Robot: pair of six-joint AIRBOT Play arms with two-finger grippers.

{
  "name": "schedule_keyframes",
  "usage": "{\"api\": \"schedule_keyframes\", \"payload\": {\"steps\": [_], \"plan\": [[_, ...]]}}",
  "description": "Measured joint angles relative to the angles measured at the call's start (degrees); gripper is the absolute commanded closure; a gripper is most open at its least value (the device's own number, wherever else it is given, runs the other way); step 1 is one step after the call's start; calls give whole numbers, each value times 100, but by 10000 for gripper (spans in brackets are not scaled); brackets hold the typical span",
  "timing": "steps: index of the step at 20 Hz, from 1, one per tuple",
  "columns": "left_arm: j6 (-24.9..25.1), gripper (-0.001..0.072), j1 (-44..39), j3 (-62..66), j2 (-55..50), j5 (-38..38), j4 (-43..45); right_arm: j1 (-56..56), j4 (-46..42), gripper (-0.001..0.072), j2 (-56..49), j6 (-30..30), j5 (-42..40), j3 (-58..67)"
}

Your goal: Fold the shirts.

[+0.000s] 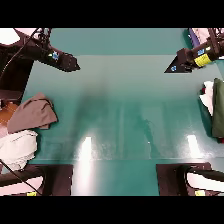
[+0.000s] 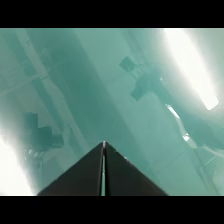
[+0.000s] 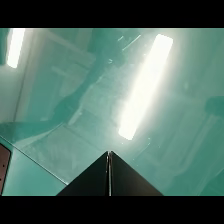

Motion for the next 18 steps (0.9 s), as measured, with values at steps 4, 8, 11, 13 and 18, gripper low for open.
{"api": "schedule_keyframes", "payload": {"steps": [4,8,11,13,18], "plan": [[66,682,26,55,63,-188,343,0,0,696,0,0,42,0],[-70,678,199,-208,557,-951,1552,0,0,696,0,-48,70,0],[-262,124,527,-1003,1054,-1259,2343,0,0,696,0,-111,90,0],[-433,145,861,-1729,1287,-1248,2817,0,0,696,0,-151,92,0],[-758,145,1812,-3460,1484,-136,3359,0,0,696,0,-186,90,0]]}}
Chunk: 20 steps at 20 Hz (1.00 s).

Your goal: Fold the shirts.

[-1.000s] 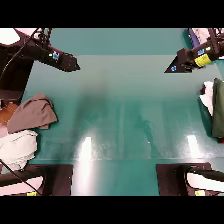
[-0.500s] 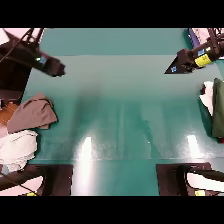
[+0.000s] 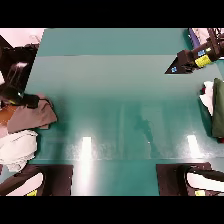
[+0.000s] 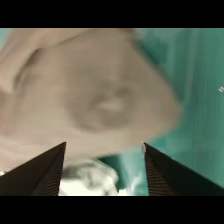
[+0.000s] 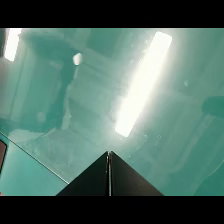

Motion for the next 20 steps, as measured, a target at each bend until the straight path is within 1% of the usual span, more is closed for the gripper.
{"api": "schedule_keyframes", "payload": {"steps": [4,8,9,11,12,15,17,19,20], "plan": [[-98,146,348,-824,31,1128,120,0,0,696,0,-7,-20,0],[-140,147,444,-1106,-55,1794,133,0,0,696,0,-7,-107,0],[-142,207,452,-1134,-116,1880,131,0,0,697,0,-7,-133,0],[-149,689,468,-1174,-229,1974,98,0,2,696,0,-9,-166,0],[-153,675,476,-1178,-260,2006,24,0,2,696,0,-9,-179,0],[-155,682,483,-1040,-293,2002,-160,0,2,697,7,-9,-186,2],[-138,682,479,-743,-236,1869,-476,0,2,697,63,-7,-205,9],[63,683,424,-317,-55,1773,-940,-11,7,697,195,-7,-291,13],[245,683,345,-26,72,1698,-1263,-39,11,697,280,-7,-367,13]]}}
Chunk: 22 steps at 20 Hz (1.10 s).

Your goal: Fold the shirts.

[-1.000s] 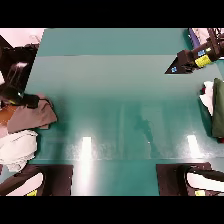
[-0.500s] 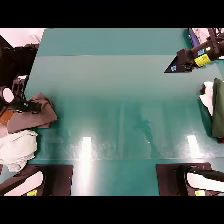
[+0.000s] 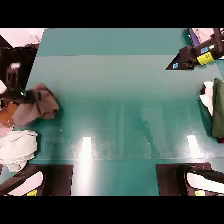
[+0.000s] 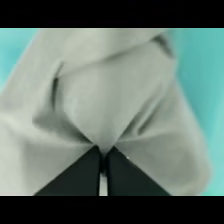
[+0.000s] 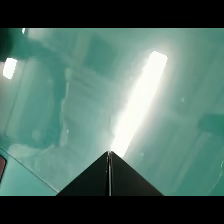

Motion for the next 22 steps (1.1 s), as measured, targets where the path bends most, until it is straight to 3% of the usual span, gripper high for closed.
{"api": "schedule_keyframes", "payload": {"steps": [4,9,12,17,18,19,20,22], "plan": [[708,683,-564,1360,457,-857,-1180,-205,0,697,431,0,-426,0],[955,683,-1628,2944,640,-2234,-2662,-588,-4,697,839,0,-929,0],[907,682,-2304,3320,608,-2411,-3025,-815,-7,696,927,0,-1073,0],[719,678,-3152,3495,-181,-2448,-2909,-992,-4,697,970,-74,-1137,0],[708,460,-3222,3506,-439,-2378,-2898,-1005,-4,697,975,-94,-1110,0],[688,119,-3276,3517,-730,-2247,-2894,-1014,-4,697,975,-105,-1073,0],[651,58,-3303,3523,-1005,-2159,-2874,-1027,-4,697,975,-116,-1027,0],[476,62,-3254,3528,-1462,-2094,-2835,-1032,-4,697,977,-136,-922,0]]}}
